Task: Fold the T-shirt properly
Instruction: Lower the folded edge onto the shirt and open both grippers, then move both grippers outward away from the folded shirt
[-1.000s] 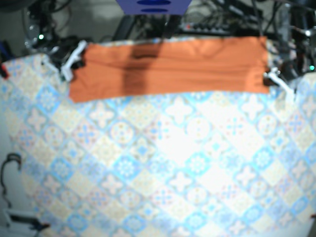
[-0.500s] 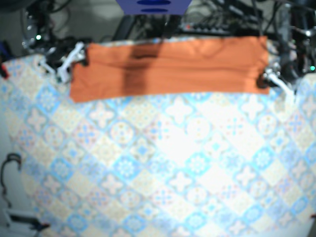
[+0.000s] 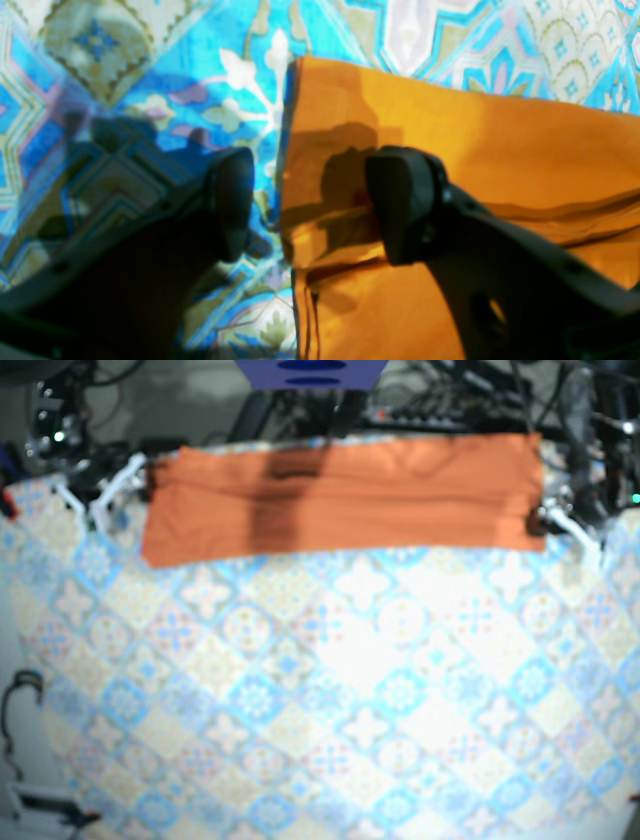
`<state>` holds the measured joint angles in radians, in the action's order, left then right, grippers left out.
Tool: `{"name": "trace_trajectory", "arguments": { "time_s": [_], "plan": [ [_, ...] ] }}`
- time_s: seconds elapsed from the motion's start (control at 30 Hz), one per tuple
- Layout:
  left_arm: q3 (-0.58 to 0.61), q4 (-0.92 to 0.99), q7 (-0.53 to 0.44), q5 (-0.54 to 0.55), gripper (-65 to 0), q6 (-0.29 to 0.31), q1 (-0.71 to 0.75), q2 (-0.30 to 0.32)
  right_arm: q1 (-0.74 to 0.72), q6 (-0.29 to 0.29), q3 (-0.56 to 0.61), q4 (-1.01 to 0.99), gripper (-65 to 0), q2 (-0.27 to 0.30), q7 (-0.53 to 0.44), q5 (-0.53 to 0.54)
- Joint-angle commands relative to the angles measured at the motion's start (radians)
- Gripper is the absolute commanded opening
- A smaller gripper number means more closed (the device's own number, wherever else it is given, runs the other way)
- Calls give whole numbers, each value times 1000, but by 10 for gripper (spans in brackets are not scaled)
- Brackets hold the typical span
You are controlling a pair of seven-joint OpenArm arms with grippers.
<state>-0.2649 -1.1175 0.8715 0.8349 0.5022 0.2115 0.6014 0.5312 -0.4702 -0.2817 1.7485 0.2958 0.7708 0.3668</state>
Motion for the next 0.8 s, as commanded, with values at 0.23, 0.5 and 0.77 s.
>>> {"name": "trace_trajectory", "arguments": {
  "time_s": [0.23, 0.5, 0.77],
  "plan": [
    [-7, -6, 7, -6, -258, -1, -1, 44, -1, -3, -4, 20, -227, 10, -18, 8],
    [-9, -111, 16, 85, -158, 0, 119, 111, -3, -3, -15, 74, -227, 13, -20, 7],
    [-9, -158, 79, 251, 0, 2, 161, 125, -1, -3, -67, 87, -227, 9, -18, 7]
  ]
}}
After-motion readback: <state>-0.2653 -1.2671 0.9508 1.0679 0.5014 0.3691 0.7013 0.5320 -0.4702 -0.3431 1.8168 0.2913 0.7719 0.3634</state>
